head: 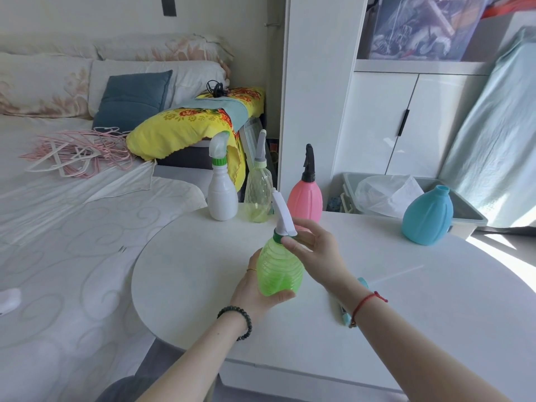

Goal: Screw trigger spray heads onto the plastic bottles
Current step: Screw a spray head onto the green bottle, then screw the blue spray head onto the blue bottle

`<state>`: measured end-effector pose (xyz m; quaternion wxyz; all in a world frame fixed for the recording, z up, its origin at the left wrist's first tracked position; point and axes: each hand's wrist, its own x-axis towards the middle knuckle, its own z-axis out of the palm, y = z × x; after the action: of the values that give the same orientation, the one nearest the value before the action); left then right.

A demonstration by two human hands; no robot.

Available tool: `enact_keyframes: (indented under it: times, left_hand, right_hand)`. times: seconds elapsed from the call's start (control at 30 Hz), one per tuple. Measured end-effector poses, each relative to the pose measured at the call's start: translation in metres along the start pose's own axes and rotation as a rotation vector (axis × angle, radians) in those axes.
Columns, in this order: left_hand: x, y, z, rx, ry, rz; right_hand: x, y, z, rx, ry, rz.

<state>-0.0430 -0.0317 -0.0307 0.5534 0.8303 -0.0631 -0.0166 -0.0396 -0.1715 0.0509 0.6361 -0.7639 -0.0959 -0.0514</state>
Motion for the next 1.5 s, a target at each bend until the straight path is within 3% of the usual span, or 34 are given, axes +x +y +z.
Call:
enact_keyframes:
  times: [0.23,0.33,0.5,0.67,0.8,1.13,1.2,1.27,1.33,1.43,1.5]
  left_hand:
    - [0.005,0.013,0.012,-0.213,-0.023,0.001]
    - [0.027,0.045,0.025,-0.207,-0.052,0.080]
    - [0.075,0.100,0.062,0.004,-0.031,0.211]
    - [0.119,0.116,0.105,-0.012,-0.068,0.113]
    - [0.153,0.108,0.126,-0.060,-0.108,-0.010]
    - [0.183,0.075,0.131,0.065,-0.136,-0.072]
    - [0.179,0.072,0.128,0.059,-0.149,-0.080]
    - [0.173,0.068,0.124,0.066,-0.162,-0.074]
    - [0.166,0.063,0.121,0.044,-0.172,-0.087]
    - [0.154,0.062,0.118,0.013,-0.174,-0.084]
    - [0.148,0.063,0.116,-0.002,-0.172,-0.071]
  right_hand:
    - [-0.017,0.025,-0.029,-0.028,-0.125,0.038]
    - [-0.010,0.016,-0.049,-0.018,-0.060,0.003]
    - [0.019,0.003,-0.105,-0.104,0.161,-0.050]
    - [0.053,0.029,-0.145,-0.112,0.271,0.006]
    - [0.080,0.063,-0.157,-0.090,0.275,0.061]
    - [0.112,0.104,-0.153,-0.244,0.186,0.091]
    - [0.108,0.095,-0.161,-0.328,0.271,-0.019]
    - [0.101,0.079,-0.178,-0.439,0.502,-0.248]
    - [0.098,0.069,-0.203,-0.596,0.749,-0.364]
    - [0.098,0.070,-0.235,-0.664,0.942,-0.089]
    - [0.095,0.081,-0.246,-0.608,0.874,0.172]
